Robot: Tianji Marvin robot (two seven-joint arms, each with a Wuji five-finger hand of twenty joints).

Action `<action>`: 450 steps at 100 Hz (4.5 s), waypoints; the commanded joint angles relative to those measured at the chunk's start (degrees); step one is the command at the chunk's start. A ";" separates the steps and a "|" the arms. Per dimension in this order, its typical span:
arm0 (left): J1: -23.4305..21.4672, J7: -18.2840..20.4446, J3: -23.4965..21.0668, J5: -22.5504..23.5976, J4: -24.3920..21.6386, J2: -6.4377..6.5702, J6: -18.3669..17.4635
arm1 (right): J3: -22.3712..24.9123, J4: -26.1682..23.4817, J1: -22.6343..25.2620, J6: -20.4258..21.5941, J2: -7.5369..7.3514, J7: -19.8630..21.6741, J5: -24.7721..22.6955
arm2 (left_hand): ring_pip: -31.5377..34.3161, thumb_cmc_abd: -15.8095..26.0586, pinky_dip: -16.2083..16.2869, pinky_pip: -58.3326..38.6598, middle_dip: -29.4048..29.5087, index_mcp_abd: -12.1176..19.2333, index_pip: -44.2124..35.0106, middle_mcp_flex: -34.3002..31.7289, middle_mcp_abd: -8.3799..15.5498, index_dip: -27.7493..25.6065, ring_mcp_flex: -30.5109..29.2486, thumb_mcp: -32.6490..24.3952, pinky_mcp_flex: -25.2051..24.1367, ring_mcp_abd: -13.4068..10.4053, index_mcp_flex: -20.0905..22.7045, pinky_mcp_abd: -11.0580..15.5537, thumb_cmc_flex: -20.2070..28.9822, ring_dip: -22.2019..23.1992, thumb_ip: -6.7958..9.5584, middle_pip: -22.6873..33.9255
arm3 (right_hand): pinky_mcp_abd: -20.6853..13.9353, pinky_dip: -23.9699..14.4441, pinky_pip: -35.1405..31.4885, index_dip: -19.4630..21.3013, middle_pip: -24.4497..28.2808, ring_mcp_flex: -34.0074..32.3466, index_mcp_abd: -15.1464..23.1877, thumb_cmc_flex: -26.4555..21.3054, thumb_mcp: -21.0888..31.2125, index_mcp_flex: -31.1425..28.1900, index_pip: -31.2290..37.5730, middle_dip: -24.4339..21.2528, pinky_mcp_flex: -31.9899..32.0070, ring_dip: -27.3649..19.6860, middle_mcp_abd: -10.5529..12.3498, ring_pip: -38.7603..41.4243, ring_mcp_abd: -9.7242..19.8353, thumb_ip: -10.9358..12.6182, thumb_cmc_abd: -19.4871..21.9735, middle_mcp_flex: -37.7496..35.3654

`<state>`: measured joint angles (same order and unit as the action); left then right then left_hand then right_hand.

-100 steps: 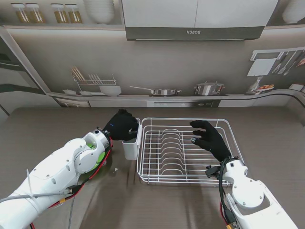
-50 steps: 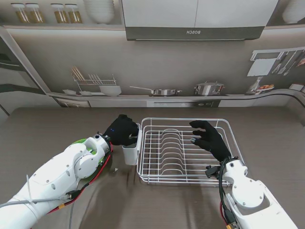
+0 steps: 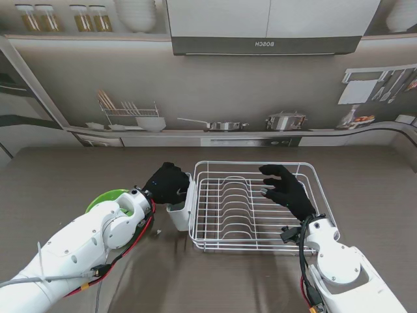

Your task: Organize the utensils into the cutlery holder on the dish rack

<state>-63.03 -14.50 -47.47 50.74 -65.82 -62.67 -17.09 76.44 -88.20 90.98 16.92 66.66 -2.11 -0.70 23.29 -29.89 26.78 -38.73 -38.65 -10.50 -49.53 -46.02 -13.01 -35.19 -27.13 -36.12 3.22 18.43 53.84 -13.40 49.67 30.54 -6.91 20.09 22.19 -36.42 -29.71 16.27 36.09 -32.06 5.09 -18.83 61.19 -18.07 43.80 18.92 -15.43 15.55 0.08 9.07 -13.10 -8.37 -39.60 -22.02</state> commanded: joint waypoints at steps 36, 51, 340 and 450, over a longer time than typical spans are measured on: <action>-1.58 2.47 -0.90 0.71 -1.50 0.05 0.74 | -0.17 -0.05 0.16 0.11 0.24 0.82 0.18 | 1.33 2.79 -1.30 -1.38 0.25 2.88 -1.39 -1.62 0.04 0.57 -1.03 0.78 -1.32 -0.41 0.43 1.22 2.66 0.64 -0.20 -0.12 | -1.73 -1.33 1.10 -1.43 -0.60 -1.53 0.31 1.88 -1.95 1.38 -0.40 -0.30 -0.20 0.47 0.34 -0.36 1.23 0.89 1.24 0.42; -2.40 3.04 -1.79 0.87 -2.30 0.21 1.00 | -0.13 -0.07 0.19 0.12 0.23 0.83 0.14 | 1.15 2.67 -1.47 -1.18 0.74 3.37 0.10 -1.57 -0.54 2.11 -0.74 2.03 -1.61 0.02 0.44 1.15 3.06 0.56 -0.43 -0.68 | -1.74 -1.34 1.10 -1.42 -0.60 -1.57 0.30 1.92 -1.84 1.34 -0.38 -0.31 -0.21 0.47 0.33 -0.35 1.24 0.87 1.15 0.36; -12.08 18.96 -22.34 2.35 -6.88 3.52 3.46 | -0.95 1.39 -0.64 -0.35 0.23 1.26 0.15 | -9.65 10.90 1.11 26.42 15.63 -5.74 43.95 10.67 -3.86 20.99 7.86 5.44 -1.09 -1.16 -20.23 1.24 -5.25 -4.00 1.83 -13.26 | -1.85 -1.43 1.13 -1.40 -0.58 -1.51 0.28 1.71 -1.66 1.23 -0.42 -0.29 -0.14 0.48 0.06 -0.39 1.13 0.96 2.02 0.28; -11.88 20.42 -21.54 1.01 -6.73 3.40 6.17 | -1.03 1.56 -0.72 -0.42 0.27 1.13 0.07 | -10.03 12.46 4.70 28.71 15.60 -9.18 44.61 11.23 -4.63 21.30 8.50 7.59 -1.64 -0.83 -21.32 1.32 -4.36 -3.73 2.19 -13.47 | -1.76 -1.49 1.12 -1.39 -0.52 -1.57 0.16 1.73 -1.65 0.99 -0.44 -0.26 -0.14 0.50 0.01 -0.36 1.04 1.03 2.51 0.13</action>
<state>-74.66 5.15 -68.75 51.80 -72.33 -59.11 -11.33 75.61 -86.59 90.07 16.59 66.69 -1.75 -0.60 14.44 -19.47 30.50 -12.55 -23.10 -17.77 -5.86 -36.13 -16.33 -14.26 -20.22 -29.53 2.04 17.63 34.33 -13.14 44.23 27.17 -6.69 7.19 22.17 -36.49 -29.64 16.26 36.09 -32.06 5.06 -18.83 61.16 -18.07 43.80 18.92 -15.43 15.55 -0.02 9.07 -13.10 -8.37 -38.00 -22.02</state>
